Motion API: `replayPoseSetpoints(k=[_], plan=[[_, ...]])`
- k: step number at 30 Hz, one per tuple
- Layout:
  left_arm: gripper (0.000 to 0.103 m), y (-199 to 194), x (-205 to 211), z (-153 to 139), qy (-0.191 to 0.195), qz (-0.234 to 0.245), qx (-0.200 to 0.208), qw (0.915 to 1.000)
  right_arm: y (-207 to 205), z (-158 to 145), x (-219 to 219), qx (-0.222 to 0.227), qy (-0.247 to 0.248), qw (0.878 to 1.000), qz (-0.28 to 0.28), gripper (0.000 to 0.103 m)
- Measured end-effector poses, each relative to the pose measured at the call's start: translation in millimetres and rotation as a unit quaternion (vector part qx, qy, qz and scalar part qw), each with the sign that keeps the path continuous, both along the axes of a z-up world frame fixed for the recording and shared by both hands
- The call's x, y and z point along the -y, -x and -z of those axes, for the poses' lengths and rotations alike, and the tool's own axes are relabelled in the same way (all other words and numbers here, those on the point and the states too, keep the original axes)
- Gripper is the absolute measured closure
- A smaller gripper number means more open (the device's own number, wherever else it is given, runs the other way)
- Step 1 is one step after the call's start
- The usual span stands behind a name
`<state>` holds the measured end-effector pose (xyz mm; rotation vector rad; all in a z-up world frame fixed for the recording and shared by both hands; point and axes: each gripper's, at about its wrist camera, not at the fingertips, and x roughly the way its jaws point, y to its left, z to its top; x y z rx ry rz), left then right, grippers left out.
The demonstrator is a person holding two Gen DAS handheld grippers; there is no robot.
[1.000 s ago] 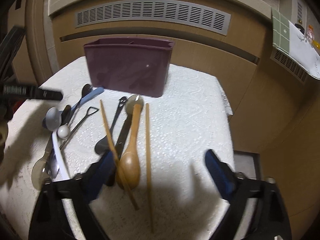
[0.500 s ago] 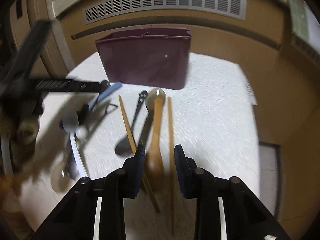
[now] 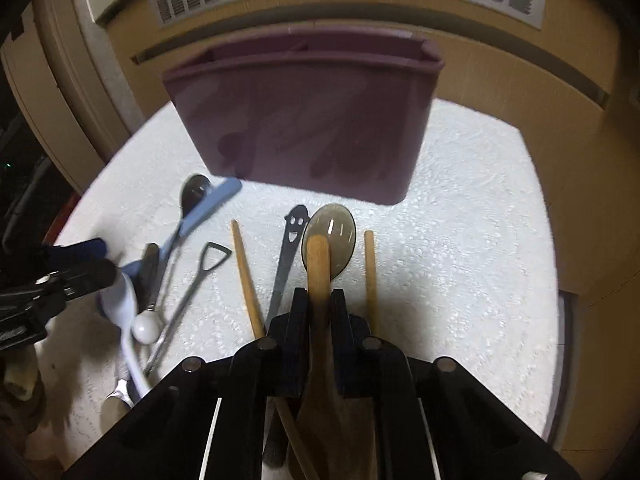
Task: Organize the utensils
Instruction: 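Grasp the wooden spoon with the right tool while the left grasps the ball-handled spoon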
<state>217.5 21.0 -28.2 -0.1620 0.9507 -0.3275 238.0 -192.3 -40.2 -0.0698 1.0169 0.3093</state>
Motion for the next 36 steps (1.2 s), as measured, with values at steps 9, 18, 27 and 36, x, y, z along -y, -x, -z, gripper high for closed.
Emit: replayPoseSetpoints(k=[9,18,27,36], plan=[[0.060,-68.6,22.0,0.4,0.004,-0.007,-0.054,0.9985,25.5,-22.4,26.5,0.029,-0.022,0.999,0.023,0.093],[0.060,-7.9,57.2,-2.6,-0.015,0.150,-0.004,0.9886,32.2,-12.6,35.5,0.021,-0.036,0.999,0.026,0.093],[0.060,23.1,30.7,17.3,-0.013,0.148,-0.073,0.9862,40.7,-6.1,38.0,0.013,-0.030,0.999,0.034,0.093],[0.060,35.4,38.4,2.7,-0.009,0.103,-0.020,0.9944,48.2,-5.5,26.5,0.016,-0.020,0.999,0.026,0.093]])
